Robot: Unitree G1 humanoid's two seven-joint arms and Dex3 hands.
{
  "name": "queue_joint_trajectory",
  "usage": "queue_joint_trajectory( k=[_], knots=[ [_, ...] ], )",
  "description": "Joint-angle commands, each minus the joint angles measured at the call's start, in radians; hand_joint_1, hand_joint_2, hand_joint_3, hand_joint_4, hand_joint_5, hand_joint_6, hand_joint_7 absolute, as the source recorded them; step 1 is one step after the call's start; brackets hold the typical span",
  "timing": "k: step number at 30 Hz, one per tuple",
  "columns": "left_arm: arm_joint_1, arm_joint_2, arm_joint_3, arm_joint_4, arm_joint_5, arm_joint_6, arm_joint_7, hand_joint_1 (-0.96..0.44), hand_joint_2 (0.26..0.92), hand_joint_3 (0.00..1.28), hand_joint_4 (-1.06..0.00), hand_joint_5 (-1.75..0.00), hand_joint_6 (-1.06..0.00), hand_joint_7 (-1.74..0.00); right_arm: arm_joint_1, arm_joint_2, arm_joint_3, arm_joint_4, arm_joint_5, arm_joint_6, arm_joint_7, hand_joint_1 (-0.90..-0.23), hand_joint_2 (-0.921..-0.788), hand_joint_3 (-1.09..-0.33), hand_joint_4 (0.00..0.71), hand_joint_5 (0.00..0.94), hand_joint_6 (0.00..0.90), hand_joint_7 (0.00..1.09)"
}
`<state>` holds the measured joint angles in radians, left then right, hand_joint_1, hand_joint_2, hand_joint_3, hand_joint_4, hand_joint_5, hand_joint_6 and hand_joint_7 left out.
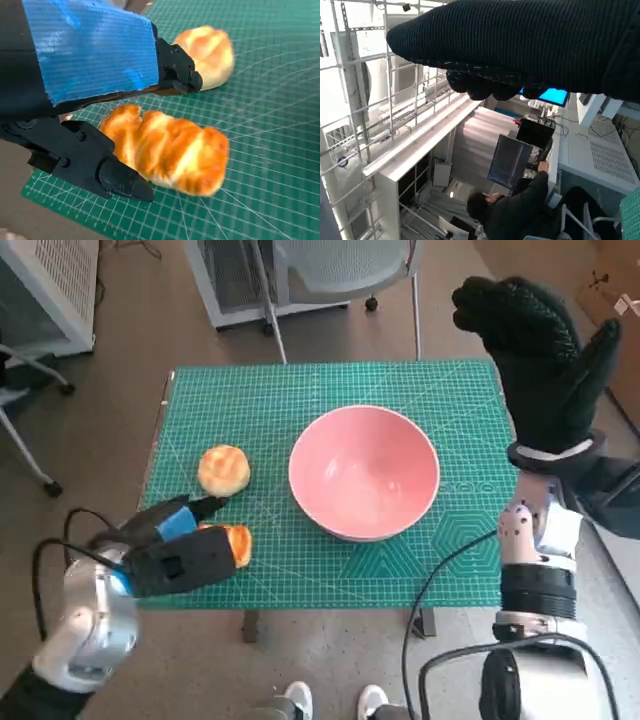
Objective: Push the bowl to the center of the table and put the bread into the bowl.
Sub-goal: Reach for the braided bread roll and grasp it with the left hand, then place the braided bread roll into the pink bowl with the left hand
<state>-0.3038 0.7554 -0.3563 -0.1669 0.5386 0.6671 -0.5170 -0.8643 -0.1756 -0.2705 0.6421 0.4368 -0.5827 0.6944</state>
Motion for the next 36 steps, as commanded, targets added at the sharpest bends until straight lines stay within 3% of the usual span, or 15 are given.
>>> queue_joint_trajectory(
  k=[1,5,8,9,10,11,12,15,18,25,36],
  knots=[
    [-0.03,-0.029,-0.02,0.075,0.043,-0.022,0.027,-0.07,0.809,0.01,-0.27,-0.03,-0.46,-0.04,0.03,-0.001,0.004,-0.002,0.005,0.012,0.011,-0.688,-0.921,-0.663,0.311,0.004,0.397,0.01],
    [-0.042,-0.048,-0.032,0.134,0.073,-0.042,0.047,-0.01,0.839,0.02,-0.42,-0.05,-0.57,-0.05,0.033,-0.002,0.005,-0.006,0.005,0.012,0.014,-0.682,-0.921,-0.67,0.31,0.003,0.395,0.01],
    [-0.043,-0.054,-0.036,0.16,0.088,-0.066,0.06,0.03,0.864,0.02,-0.61,-0.1,-0.66,-0.06,0.034,-0.003,0.005,-0.008,0.006,0.014,0.016,-0.678,-0.921,-0.674,0.309,0.002,0.395,0.0],
    [-0.041,-0.055,-0.037,0.165,0.093,-0.074,0.063,0.15,0.885,0.05,-0.63,-0.51,-0.72,-0.09,0.034,-0.004,0.005,-0.008,0.006,0.015,0.017,-0.678,-0.921,-0.675,0.309,0.002,0.395,0.0],
    [-0.04,-0.054,-0.037,0.17,0.098,-0.086,0.066,0.2,0.892,0.06,-0.63,-0.67,-0.75,-0.1,0.035,-0.004,0.005,-0.01,0.006,0.016,0.017,-0.678,-0.921,-0.676,0.309,0.001,0.394,0.0],
    [-0.038,-0.055,-0.036,0.173,0.103,-0.095,0.068,0.13,0.902,0.07,-0.65,-0.89,-0.69,-0.44,0.036,-0.004,0.005,-0.012,0.007,0.017,0.018,-0.677,-0.921,-0.676,0.309,0.001,0.394,0.0],
    [-0.035,-0.053,-0.035,0.178,0.107,-0.11,0.072,0.08,0.909,0.08,-0.67,-1.04,-0.65,-0.67,0.036,-0.005,0.005,-0.013,0.007,0.018,0.018,-0.677,-0.921,-0.677,0.309,0.001,0.394,0.0],
    [-0.028,-0.045,-0.033,0.183,0.116,-0.149,0.08,0.03,0.909,0.08,-0.68,-1.23,-0.67,-0.86,0.037,-0.006,0.004,-0.015,0.009,0.021,0.022,-0.676,-0.921,-0.677,0.309,0.001,0.394,0.0],
    [-0.02,-0.034,-0.027,0.169,0.124,-0.177,0.069,0.01,0.902,0.08,-0.69,-1.28,-0.7,-0.9,0.038,-0.007,0.003,-0.017,0.01,0.024,0.025,-0.678,-0.921,-0.677,0.308,0.001,0.394,0.0],
    [0.002,-0.002,0.019,0.068,0.109,-0.19,0.001,0.0,0.914,0.07,-0.68,-1.18,-0.66,-1.12,0.042,-0.009,0.002,-0.026,0.013,0.029,0.031,-0.684,-0.921,-0.676,0.307,0.0,0.395,0.0],
    [0.053,0.017,0.208,-0.255,0.046,-0.158,-0.099,0.0,0.92,0.05,-0.7,-1.15,-0.65,-1.14,0.04,-0.016,0.0,-0.019,0.018,0.033,0.034,-0.684,-0.921,-0.676,0.308,0.0,0.395,0.0]
  ],
)
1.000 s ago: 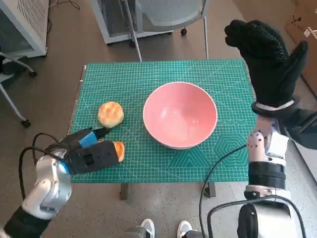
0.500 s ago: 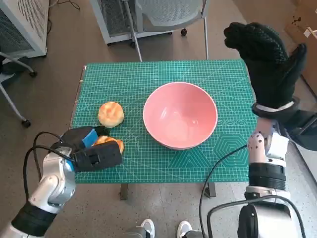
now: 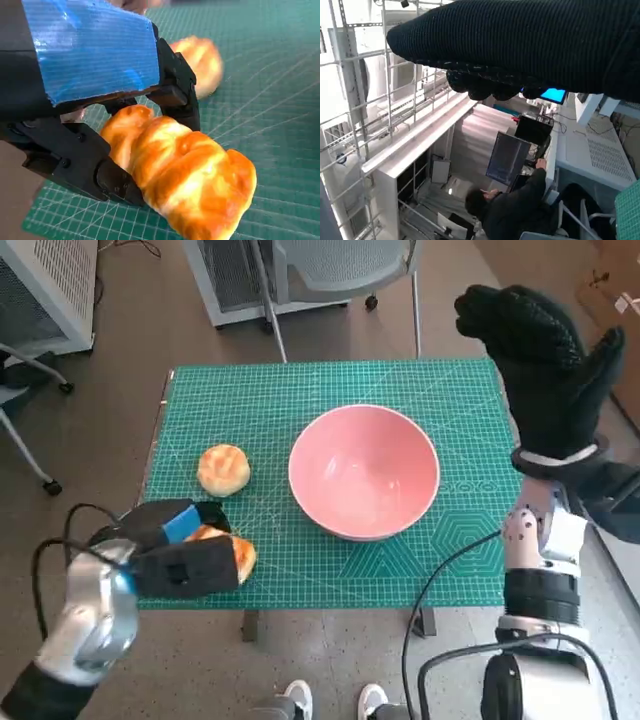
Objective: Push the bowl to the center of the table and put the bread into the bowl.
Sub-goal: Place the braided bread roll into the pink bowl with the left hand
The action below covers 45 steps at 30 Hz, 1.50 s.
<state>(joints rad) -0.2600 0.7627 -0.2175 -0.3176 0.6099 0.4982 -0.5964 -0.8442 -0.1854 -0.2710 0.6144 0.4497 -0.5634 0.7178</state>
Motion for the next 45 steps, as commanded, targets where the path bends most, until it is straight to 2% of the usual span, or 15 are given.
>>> queue_joint_trajectory(
  k=[1,8,16,20,23,29,41,45],
  knots=[
    [0.008,0.005,0.094,-0.144,-0.035,0.012,-0.022,0.0,0.92,0.05,-0.71,-1.15,-0.65,-1.14,0.02,-0.006,0.001,0.007,0.005,0.015,0.01,-0.684,-0.921,-0.676,0.308,0.0,0.395,0.0],
    [-0.051,-0.028,0.185,-0.286,-0.083,-0.003,-0.01,0.0,0.907,0.02,-0.8,-1.03,-0.69,-1.12,0.018,-0.007,-0.002,0.012,0.008,0.017,0.011,-0.68,-0.921,-0.676,0.307,0.0,0.395,0.0],
    [-0.21,-0.096,0.16,-0.244,-0.098,-0.105,0.074,0.0,0.889,0.0,-0.87,-0.95,-0.73,-1.08,0.018,-0.005,-0.001,0.02,0.006,0.012,0.01,-0.678,-0.921,-0.676,0.308,0.0,0.395,0.0],
    [-0.328,-0.145,0.084,-0.15,-0.056,-0.156,0.114,0.0,0.881,0.0,-0.88,-0.96,-0.76,-1.02,0.02,-0.003,0.002,0.021,0.001,0.004,0.007,-0.676,-0.921,-0.677,0.307,0.0,0.394,0.0],
    [-0.43,-0.196,0.015,-0.069,-0.026,-0.163,0.112,0.0,0.878,0.01,-0.88,-1.0,-0.77,-0.98,0.02,-0.002,0.003,0.023,0.0,0.001,0.006,-0.674,-0.921,-0.677,0.307,0.0,0.393,0.0],
    [-0.58,-0.294,-0.083,0.112,-0.015,-0.191,0.102,0.0,0.9,0.01,-0.81,-1.1,-0.73,-0.98,0.028,-0.003,0.005,0.014,-0.003,-0.002,0.0,-0.672,-0.921,-0.678,0.308,0.0,0.394,0.0],
    [-0.754,-0.487,-0.202,0.526,-0.014,-0.297,0.168,0.0,0.92,0.04,-0.73,-1.13,-0.64,-1.15,0.062,-0.011,0.003,-0.029,-0.007,-0.006,-0.015,-0.674,-0.921,-0.688,0.302,0.0,0.394,0.0],
    [-0.789,-0.529,-0.222,0.669,-0.018,-0.343,0.193,0.0,0.916,0.06,-0.71,-1.2,-0.65,-1.08,0.076,-0.014,0.003,-0.049,-0.008,-0.003,-0.023,-0.675,-0.921,-0.692,0.301,0.0,0.393,0.0]
  ],
)
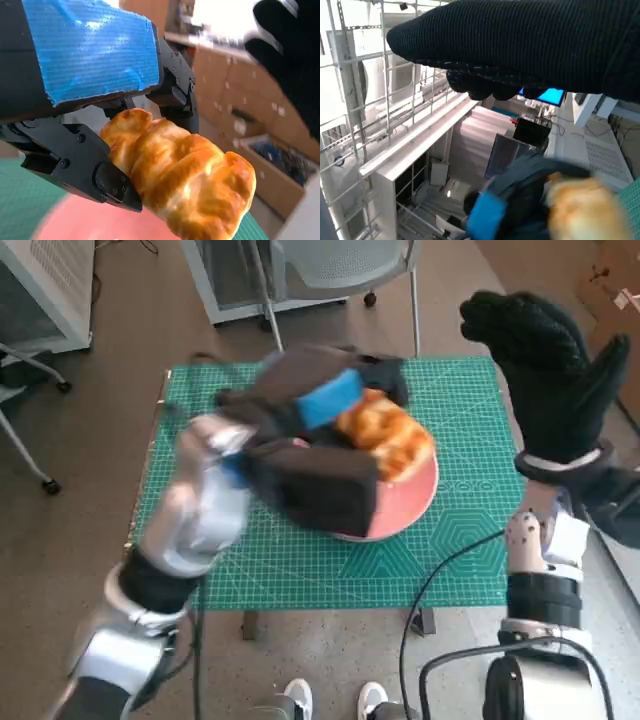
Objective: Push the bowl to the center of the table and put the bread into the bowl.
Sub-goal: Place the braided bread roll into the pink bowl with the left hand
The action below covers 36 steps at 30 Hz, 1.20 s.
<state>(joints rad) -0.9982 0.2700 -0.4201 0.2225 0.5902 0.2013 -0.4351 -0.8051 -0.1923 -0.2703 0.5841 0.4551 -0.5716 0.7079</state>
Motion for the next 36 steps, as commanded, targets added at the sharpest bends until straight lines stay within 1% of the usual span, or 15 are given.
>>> queue_joint_trajectory(
  k=[1,7,10,12,13,14,15,16,17,18,19,21,24,26,36],
  knots=[
    [-0.056,-0.044,-0.022,0.161,-0.002,-0.061,0.037,0.0,0.916,0.06,-0.71,-1.23,-0.66,-1.06,0.04,-0.008,0.003,-0.023,-0.014,0.005,-0.016,-0.675,-0.921,-0.693,0.301,0.0,0.392,0.0],
    [-0.075,-0.072,-0.034,0.33,-0.011,-0.149,0.068,0.0,0.913,0.07,-0.69,-1.27,-0.68,-1.01,0.063,-0.016,0.001,-0.057,-0.016,0.011,-0.035,-0.677,-0.921,-0.698,0.297,0.0,0.386,0.0],
    [-0.084,-0.078,-0.035,0.385,-0.014,-0.17,0.066,0.0,0.913,0.07,-0.68,-1.28,-0.68,-1.0,0.071,-0.021,-0.001,-0.071,-0.018,0.013,-0.045,-0.678,-0.921,-0.699,0.296,0.0,0.384,0.0],
    [-0.09,-0.08,-0.037,0.412,-0.016,-0.171,0.05,0.0,0.917,0.07,-0.68,-1.31,-0.66,-1.0,0.075,-0.024,-0.003,-0.077,-0.02,0.013,-0.052,-0.675,-0.921,-0.701,0.294,0.0,0.382,0.0],
    [-0.093,-0.081,-0.038,0.422,-0.016,-0.17,0.042,0.0,0.919,0.1,-0.66,-1.32,-0.61,-1.07,0.076,-0.024,-0.003,-0.079,-0.021,0.013,-0.055,-0.673,-0.921,-0.701,0.292,0.0,0.38,0.0],
    [-0.097,-0.082,-0.041,0.433,-0.014,-0.157,0.026,0.0,0.919,0.11,-0.65,-1.32,-0.59,-1.09,0.077,-0.025,-0.003,-0.081,-0.024,0.012,-0.06,-0.673,-0.921,-0.702,0.291,0.0,0.379,0.0],
    [-0.101,-0.083,-0.043,0.441,-0.012,-0.149,0.015,-0.07,0.919,0.13,-0.54,-1.17,-0.57,-1.15,0.078,-0.025,-0.002,-0.083,-0.026,0.011,-0.064,-0.672,-0.921,-0.702,0.29,0.0,0.377,0.0],
    [-0.101,-0.083,-0.043,0.437,-0.009,-0.129,0.0,-0.17,0.92,0.16,-0.43,-0.85,-0.55,-1.24,0.079,-0.025,-0.001,-0.084,-0.028,0.009,-0.069,-0.671,-0.921,-0.703,0.288,0.0,0.374,0.0],
    [-0.101,-0.083,-0.044,0.434,-0.008,-0.115,-0.01,-0.17,0.868,0.14,-0.3,-0.56,-0.38,-1.0,0.079,-0.024,0.0,-0.085,-0.03,0.008,-0.073,-0.67,-0.921,-0.704,0.286,0.0,0.371,0.0],
    [-0.098,-0.084,-0.043,0.424,-0.005,-0.095,-0.02,-0.17,0.853,0.13,-0.26,-0.45,-0.34,-0.88,0.08,-0.023,0.001,-0.086,-0.033,0.007,-0.077,-0.669,-0.921,-0.704,0.286,0.0,0.37,0.0],
    [-0.097,-0.084,-0.043,0.417,-0.002,-0.081,-0.027,-0.18,0.834,0.1,-0.19,-0.29,-0.28,-0.67,0.08,-0.023,0.002,-0.087,-0.035,0.006,-0.081,-0.668,-0.921,-0.705,0.285,0.0,0.369,0.0],
    [-0.092,-0.084,-0.044,0.398,0.006,-0.048,-0.036,-0.22,0.814,0.05,-0.09,-0.12,-0.2,-0.41,0.079,-0.02,0.004,-0.087,-0.041,0.003,-0.089,-0.668,-0.921,-0.705,0.282,0.0,0.366,0.0],
    [-0.084,-0.081,-0.05,0.381,0.02,-0.029,-0.029,-0.28,0.804,0.03,-0.04,-0.04,-0.17,-0.27,0.078,-0.018,0.007,-0.085,-0.047,0.0,-0.098,-0.669,-0.921,-0.706,0.277,0.0,0.362,0.0],
    [-0.079,-0.077,-0.054,0.375,0.028,-0.03,-0.017,-0.3,0.803,0.02,-0.03,-0.02,-0.16,-0.24,0.077,-0.018,0.009,-0.084,-0.048,-0.002,-0.101,-0.669,-0.921,-0.707,0.276,0.0,0.361,0.0],
    [-0.056,-0.056,-0.046,0.342,0.039,-0.039,0.008,-0.39,0.81,0.01,0.0,0.0,-0.15,-0.18,0.07,-0.018,0.015,-0.074,-0.039,-0.001,-0.094,-0.671,-0.921,-0.709,0.274,0.0,0.359,0.0]
  ],
)
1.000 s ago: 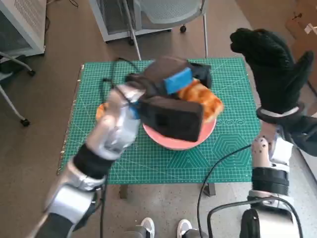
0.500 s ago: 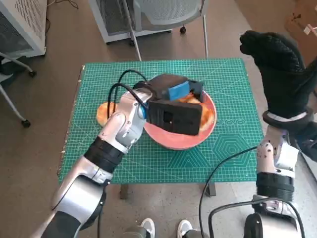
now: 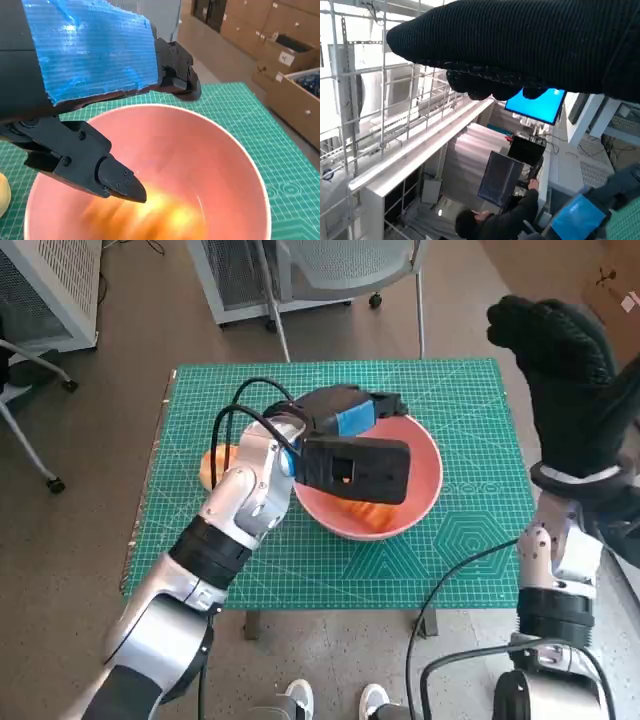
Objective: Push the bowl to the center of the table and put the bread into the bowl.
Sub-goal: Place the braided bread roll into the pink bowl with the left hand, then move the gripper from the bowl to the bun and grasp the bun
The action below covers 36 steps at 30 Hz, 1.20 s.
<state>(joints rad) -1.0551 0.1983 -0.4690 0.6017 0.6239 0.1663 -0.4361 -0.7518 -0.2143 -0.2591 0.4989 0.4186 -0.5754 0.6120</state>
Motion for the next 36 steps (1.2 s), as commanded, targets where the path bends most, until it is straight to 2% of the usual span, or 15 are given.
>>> queue_joint_trajectory(
  k=[1,11,17,22,31,36],
  knots=[
    [0.004,0.019,0.005,-0.044,0.004,-0.004,0.009,-0.39,0.807,0.01,0.0,0.0,-0.15,-0.18,0.017,0.004,0.005,0.011,-0.001,0.003,0.003,-0.673,-0.921,-0.709,0.274,0.0,0.359,0.0],
    [0.048,0.076,0.046,-0.202,-0.027,0.021,-0.039,-0.33,0.77,0.0,0.0,0.0,-0.14,-0.18,0.013,0.008,0.01,0.029,0.009,-0.006,0.024,-0.679,-0.921,-0.71,0.274,0.0,0.359,0.0],
    [0.115,0.181,0.138,-0.475,-0.066,0.085,-0.146,-0.32,0.757,0.0,0.0,0.0,-0.14,-0.18,0.015,0.005,0.012,0.021,0.017,-0.001,0.035,-0.677,-0.921,-0.715,0.276,0.001,0.36,0.0],
    [0.173,0.292,0.249,-0.659,-0.097,0.099,-0.195,-0.29,0.739,0.0,0.0,0.0,-0.16,-0.14,0.015,-0.002,0.008,0.012,0.026,0.009,0.041,-0.676,-0.921,-0.716,0.277,0.001,0.361,0.0],
    [0.29,0.429,0.359,-0.833,-0.054,0.15,-0.196,-0.24,0.726,0.0,0.0,0.0,-0.22,-0.05,0.018,-0.009,0.0,0.002,0.038,0.023,0.047,-0.68,-0.921,-0.712,0.278,0.001,0.362,0.0],
    [0.342,0.47,0.379,-0.902,-0.058,0.233,-0.252,-0.22,0.724,0.0,0.0,0.0,-0.22,-0.04,0.018,-0.008,-0.001,-0.001,0.04,0.025,0.045,-0.686,-0.921,-0.71,0.279,0.002,0.367,0.0]
  ],
)
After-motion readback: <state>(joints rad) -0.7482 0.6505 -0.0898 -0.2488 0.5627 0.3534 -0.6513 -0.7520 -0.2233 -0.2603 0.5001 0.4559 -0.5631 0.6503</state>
